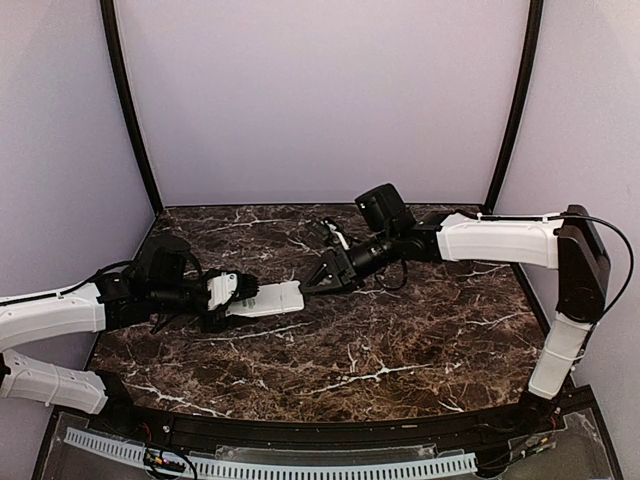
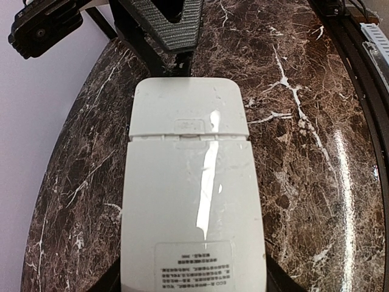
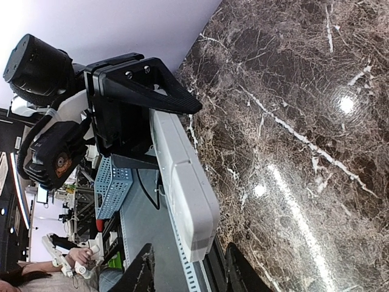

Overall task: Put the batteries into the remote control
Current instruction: Remove the battery cover from the remote control, then place the battery cover at the center of the board, then place the remote control without batteries at the center of the board.

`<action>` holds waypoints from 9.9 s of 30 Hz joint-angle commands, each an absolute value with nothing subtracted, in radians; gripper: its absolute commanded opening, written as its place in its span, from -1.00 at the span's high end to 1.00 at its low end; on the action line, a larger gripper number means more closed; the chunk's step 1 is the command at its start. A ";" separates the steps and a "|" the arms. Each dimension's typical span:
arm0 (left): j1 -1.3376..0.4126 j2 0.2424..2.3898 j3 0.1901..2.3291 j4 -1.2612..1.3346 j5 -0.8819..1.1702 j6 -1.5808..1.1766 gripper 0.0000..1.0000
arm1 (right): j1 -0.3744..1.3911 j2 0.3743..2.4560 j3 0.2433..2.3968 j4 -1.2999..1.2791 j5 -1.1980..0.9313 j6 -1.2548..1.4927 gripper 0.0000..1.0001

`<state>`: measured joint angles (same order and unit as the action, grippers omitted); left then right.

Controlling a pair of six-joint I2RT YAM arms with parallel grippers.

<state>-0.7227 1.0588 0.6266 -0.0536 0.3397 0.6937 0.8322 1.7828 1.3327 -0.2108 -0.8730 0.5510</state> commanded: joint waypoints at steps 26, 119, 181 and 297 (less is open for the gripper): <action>-0.722 1.049 0.640 -0.046 0.348 0.686 1.00 | 0.870 1.795 1.355 -0.134 -0.952 0.581 0.51; -0.722 1.020 0.629 -0.042 0.304 0.697 1.00 | 0.569 2.027 1.394 -1.073 0.307 0.228 0.69; -0.891 1.748 0.956 -0.389 0.267 0.534 0.91 | 0.864 1.437 0.941 -0.514 -0.249 0.553 -0.06; -1.112 1.864 1.078 -0.668 -0.227 0.039 -0.69 | 0.700 1.835 1.272 -0.569 -0.220 0.135 -0.05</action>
<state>-1.1263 1.8343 1.1435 -0.5407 -0.2066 0.0010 0.7002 1.8046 1.2274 -0.5556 -0.2131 0.1627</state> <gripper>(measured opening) 0.845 0.527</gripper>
